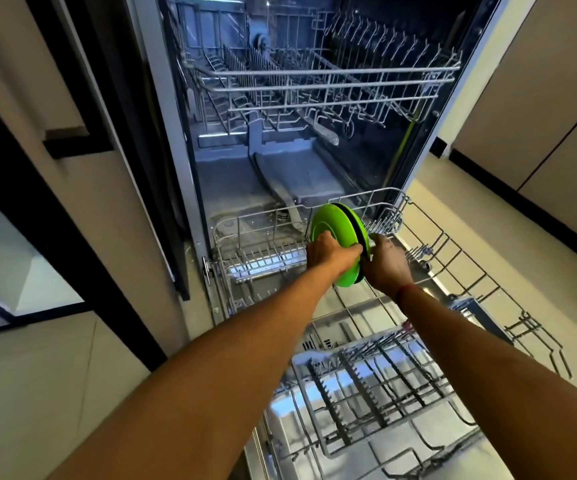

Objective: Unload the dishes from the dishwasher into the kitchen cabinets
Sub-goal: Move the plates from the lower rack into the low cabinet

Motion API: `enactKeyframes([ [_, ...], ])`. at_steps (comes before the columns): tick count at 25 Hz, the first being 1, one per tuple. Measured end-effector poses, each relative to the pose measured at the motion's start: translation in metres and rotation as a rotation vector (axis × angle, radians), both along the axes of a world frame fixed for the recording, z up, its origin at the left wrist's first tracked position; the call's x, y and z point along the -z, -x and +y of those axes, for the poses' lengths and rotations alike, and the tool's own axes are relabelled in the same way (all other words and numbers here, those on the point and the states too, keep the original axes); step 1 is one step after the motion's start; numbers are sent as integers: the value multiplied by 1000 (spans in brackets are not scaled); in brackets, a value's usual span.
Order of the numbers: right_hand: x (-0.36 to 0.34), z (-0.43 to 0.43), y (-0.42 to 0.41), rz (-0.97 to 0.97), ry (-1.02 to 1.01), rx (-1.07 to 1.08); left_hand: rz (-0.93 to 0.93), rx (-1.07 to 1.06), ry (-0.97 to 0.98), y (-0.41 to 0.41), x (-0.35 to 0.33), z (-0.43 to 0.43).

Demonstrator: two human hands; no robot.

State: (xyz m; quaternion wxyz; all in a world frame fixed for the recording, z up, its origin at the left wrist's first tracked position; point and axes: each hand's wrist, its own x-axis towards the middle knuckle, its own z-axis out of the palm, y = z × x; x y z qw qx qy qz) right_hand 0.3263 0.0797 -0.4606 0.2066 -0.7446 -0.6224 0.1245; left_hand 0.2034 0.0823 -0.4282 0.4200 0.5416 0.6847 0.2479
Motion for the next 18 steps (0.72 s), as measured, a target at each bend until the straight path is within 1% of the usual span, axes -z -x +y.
enactKeyframes([
  [3, 2, 5, -3, 6, 36, -51, -20, -15, 22, -2, 0, 6],
  [5, 1, 6, -5, 4, 26, -73, -11, 8, 20, -3, -1, 7],
  [7, -1, 5, -7, -21, -2, -53, 24, 34, 4, -6, -1, 6],
  [10, -10, -7, -6, -36, -70, -1, 37, 13, -17, -10, -3, 3],
  [13, -21, -27, -5, -128, -195, 25, 8, -31, -20, -12, -4, 2],
  [16, -31, -48, -8, -231, -235, -12, -18, -86, -22, -12, -1, 4],
  [18, -37, -62, -13, -262, -263, 3, -34, -109, -10, -13, 3, 7],
])
